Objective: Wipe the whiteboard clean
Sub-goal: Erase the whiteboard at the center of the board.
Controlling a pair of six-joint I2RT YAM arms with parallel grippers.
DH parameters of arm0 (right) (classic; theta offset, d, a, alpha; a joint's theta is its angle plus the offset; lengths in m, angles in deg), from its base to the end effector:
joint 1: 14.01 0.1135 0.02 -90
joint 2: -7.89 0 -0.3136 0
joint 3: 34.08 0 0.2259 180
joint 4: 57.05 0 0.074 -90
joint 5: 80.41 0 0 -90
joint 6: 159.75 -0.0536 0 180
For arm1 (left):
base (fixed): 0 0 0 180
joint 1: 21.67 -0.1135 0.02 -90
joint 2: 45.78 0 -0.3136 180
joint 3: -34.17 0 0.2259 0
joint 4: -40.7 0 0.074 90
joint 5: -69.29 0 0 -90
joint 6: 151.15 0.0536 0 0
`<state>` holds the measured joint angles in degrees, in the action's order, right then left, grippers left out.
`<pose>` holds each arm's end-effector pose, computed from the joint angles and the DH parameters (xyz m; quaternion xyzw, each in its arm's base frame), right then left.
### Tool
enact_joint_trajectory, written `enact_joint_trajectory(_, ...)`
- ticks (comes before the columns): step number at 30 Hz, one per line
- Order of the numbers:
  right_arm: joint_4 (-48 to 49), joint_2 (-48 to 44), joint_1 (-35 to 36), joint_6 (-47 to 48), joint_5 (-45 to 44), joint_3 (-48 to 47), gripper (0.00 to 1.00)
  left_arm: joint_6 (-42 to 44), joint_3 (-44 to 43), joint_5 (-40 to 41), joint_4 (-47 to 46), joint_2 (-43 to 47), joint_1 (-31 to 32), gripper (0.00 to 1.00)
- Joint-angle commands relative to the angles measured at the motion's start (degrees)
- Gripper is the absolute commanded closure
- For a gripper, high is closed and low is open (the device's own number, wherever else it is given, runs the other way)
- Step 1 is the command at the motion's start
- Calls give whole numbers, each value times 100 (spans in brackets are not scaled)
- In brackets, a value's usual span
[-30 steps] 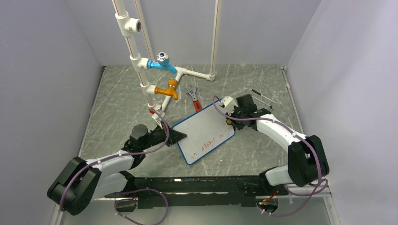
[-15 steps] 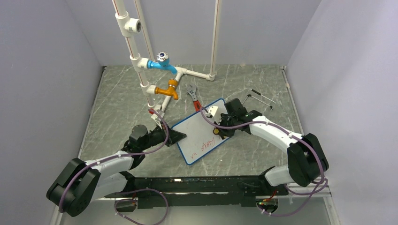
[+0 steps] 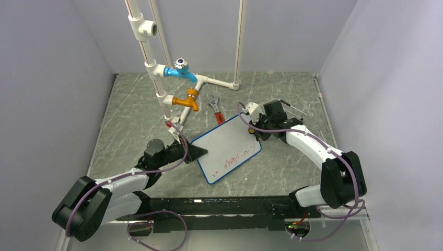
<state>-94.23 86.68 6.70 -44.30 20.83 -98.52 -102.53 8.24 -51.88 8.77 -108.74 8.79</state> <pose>0.2363 0.1005 0.2660 -0.3980 0.8518 0.0788 0.3314 0.1386 -0.1137 0.2461 0.1129 0.7248 -0.5419 0.4102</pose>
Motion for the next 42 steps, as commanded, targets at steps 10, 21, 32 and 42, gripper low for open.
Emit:
enact_joint_trajectory(10, -154, 864, 2766, 286, 837, -1701, 100, -358, -449, -879, -1057, -110, 136, 100)
enact_joint_trajectory(21, 546, 788, 624, -912, -23, -1498, 100, -287, -420, -801, -883, 63, 139, 100)
enact_joint_trajectory(32, 16, 758, 2102, -399, 791, -1862, 100, -379, -516, -717, -1027, -103, 141, 100)
enact_joint_trajectory(42, 111, 933, 2610, -437, 215, -1811, 100, -646, -598, -712, -1473, -477, 140, 100)
